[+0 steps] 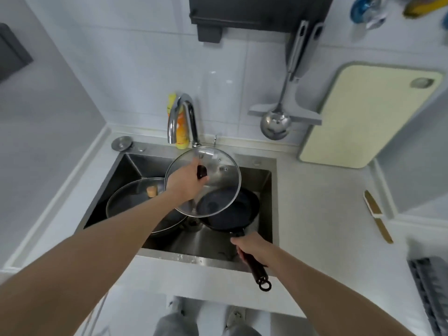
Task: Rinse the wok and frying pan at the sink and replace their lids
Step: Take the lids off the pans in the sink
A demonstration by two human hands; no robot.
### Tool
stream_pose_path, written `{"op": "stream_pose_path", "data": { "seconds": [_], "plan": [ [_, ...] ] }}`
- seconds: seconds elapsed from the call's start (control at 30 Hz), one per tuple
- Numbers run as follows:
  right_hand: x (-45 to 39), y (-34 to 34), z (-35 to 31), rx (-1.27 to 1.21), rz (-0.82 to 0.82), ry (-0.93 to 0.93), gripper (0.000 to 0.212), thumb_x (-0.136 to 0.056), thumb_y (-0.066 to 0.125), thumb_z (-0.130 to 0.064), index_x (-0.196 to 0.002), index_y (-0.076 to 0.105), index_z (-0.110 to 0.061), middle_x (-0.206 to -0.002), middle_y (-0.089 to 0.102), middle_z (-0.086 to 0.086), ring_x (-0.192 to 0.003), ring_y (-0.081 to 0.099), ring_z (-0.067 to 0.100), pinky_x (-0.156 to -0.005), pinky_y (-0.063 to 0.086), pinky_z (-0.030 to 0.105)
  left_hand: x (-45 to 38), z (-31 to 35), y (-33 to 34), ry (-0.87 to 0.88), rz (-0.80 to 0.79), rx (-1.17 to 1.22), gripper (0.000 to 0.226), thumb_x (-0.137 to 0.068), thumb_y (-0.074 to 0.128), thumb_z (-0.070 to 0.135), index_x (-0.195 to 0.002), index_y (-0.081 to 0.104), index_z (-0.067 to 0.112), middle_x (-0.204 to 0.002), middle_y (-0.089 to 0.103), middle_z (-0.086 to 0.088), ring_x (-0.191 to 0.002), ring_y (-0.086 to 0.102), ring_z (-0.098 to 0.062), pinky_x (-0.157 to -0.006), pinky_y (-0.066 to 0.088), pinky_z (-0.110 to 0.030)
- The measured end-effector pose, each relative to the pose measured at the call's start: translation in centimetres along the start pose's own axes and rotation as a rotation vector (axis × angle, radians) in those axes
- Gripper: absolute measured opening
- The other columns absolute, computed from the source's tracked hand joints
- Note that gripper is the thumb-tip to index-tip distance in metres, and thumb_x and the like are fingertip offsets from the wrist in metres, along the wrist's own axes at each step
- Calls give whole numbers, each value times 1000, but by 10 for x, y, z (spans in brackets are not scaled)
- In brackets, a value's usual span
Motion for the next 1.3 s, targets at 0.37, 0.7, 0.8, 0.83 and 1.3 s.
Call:
{"op": "stream_pose_path", "data": {
  "seconds": [0.37,0.7,0.8,0.83,1.3],
  "plan": [
    [-67,11,7,127,-68,48,42,-98,59,-32,-66,56,-5,-46,57,6,-38,50,18,-46,44,24,-11,-22,21,-60,-86,-128,43,-93,56,49,-119,42,18,-97,68,-2,-85,68,-27,-63,45,-32],
    [-107,9,22,464,-31,-71,45,-96,53,-52,-73,59,-14,-89,71,15,-90,69,31,-88,53,36,-12,-26,35,-77,-59,-152,45,-90,56,54,-116,45,19,-100,69,-3,-90,68,-28,-68,48,-33],
    [-103,6,16,507,-37,-101,41,-98,53,-45,-105,65,-7,-106,69,14,-108,65,32,-91,49,33,-14,-30,33,-122,-42,-101,44,-89,56,56,-118,49,24,-106,67,2,-97,66,-25,-76,52,-36],
    [-104,5,15,520,-41,-108,43,-99,53,-42,-116,63,-4,-115,67,14,-112,63,31,-92,49,32,-15,-30,32,-137,-44,-96,43,-90,57,55,-118,49,24,-104,66,3,-97,65,-25,-76,50,-35],
    [-77,-49,-21,385,-46,-210,34,-103,39,-26,-103,63,-2,-102,62,14,-91,57,24,-80,41,30,-30,6,31,-139,-157,-161,48,-93,51,57,-120,46,17,-93,62,1,-83,63,-25,-69,51,-36]
  ]
}}
Point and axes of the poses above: each hand's wrist, its own x-axis away from the middle knuckle, its own y-axis out of the palm, z = x × y, the point moved 2 cm from there along -x, towards the middle knuckle
